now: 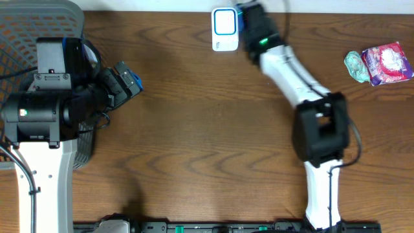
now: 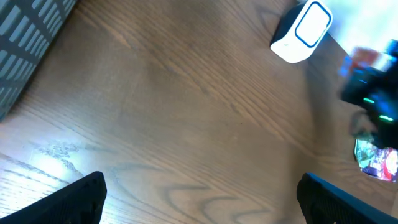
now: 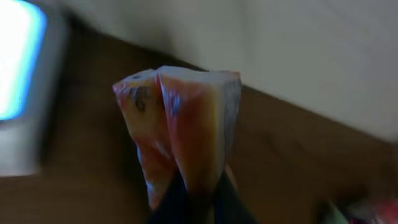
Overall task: Scan the item barcode
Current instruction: 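Carry the tissue pack to the right back corner and release it, then reach into the basket and grasp the red snack bar with left gripper, then carry the red snack bar out and drop it on the table center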
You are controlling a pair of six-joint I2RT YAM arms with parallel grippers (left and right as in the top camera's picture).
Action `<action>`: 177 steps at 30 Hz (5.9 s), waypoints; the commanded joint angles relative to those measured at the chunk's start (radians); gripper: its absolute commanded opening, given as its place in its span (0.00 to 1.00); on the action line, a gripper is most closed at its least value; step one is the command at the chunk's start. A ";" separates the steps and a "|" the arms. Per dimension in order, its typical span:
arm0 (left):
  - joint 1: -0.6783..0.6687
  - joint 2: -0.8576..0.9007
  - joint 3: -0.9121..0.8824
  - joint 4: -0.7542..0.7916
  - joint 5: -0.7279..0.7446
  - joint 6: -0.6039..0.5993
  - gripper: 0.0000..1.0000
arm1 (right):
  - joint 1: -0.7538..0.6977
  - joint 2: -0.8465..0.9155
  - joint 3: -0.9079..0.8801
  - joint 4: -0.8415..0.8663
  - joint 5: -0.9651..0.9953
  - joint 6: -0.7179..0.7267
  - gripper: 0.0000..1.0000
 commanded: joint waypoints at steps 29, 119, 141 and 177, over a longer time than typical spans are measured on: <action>0.005 -0.003 0.006 -0.003 0.000 0.014 0.98 | -0.555 -0.190 -0.008 -0.440 -0.452 0.201 0.99; 0.484 0.947 0.072 0.686 -0.385 -0.258 0.52 | -0.556 -0.553 -0.008 -0.650 -0.833 0.227 0.99; 0.495 0.078 0.073 0.572 0.174 -0.152 0.07 | -0.555 -0.553 -0.008 -0.650 -0.833 0.228 0.99; -0.513 0.708 0.003 0.539 0.144 0.018 0.72 | -0.555 -0.553 -0.008 -0.650 -0.832 0.227 0.99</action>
